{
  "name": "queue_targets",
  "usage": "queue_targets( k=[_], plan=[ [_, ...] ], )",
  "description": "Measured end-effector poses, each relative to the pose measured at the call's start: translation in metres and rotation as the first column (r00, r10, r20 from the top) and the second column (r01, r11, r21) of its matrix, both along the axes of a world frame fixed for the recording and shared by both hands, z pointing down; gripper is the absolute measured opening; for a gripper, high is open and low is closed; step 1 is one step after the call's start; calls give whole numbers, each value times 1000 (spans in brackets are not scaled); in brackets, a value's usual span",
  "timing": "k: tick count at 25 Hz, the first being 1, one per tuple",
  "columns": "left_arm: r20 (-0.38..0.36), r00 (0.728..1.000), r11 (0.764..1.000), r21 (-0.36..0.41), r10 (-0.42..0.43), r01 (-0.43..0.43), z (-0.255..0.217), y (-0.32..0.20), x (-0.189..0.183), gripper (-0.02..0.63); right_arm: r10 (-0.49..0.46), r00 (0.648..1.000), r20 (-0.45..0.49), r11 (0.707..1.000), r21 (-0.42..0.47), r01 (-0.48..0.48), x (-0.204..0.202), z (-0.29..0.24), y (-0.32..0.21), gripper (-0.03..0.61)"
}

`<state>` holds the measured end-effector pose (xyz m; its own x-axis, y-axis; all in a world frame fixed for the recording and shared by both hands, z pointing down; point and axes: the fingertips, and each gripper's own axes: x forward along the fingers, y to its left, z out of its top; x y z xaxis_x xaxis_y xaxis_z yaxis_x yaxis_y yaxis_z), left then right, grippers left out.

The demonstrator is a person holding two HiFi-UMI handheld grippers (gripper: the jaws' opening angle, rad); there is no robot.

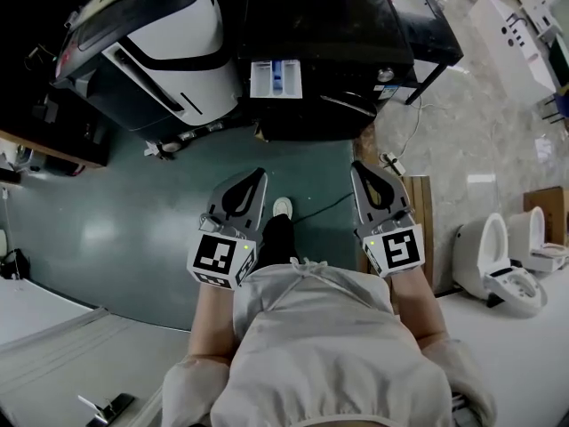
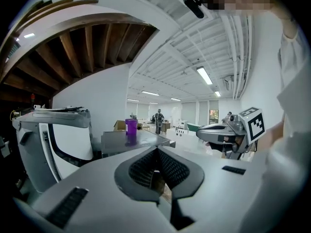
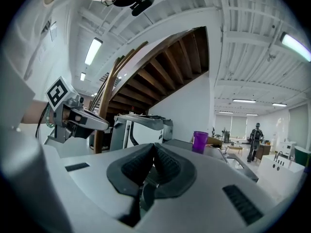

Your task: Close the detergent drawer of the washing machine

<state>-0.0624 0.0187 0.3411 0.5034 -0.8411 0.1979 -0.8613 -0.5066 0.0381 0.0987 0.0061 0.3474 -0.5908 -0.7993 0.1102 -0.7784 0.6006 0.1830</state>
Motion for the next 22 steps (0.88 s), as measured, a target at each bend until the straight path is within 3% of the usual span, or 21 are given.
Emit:
queue_targets(
  k=[6,11,15,22],
  plan=[
    [-26,999,999,14,46,-46,-12,-106,-28,18,67,998,-3,997,-25,-67,-22,-3,-101,5],
    [-4,998,998,-10,59,-59,2,-179,-60,18,109,994,22,993,-35,-108,-48,2,-171,5],
    [10,997,997,-38,71,-71,17,-215,-74,18,99,995,18,995,-36,-98,-70,9,-206,5],
    [33,996,993,-91,83,-80,55,-245,-74,18,95,995,25,989,-116,-91,-75,43,-243,3]
  ],
)
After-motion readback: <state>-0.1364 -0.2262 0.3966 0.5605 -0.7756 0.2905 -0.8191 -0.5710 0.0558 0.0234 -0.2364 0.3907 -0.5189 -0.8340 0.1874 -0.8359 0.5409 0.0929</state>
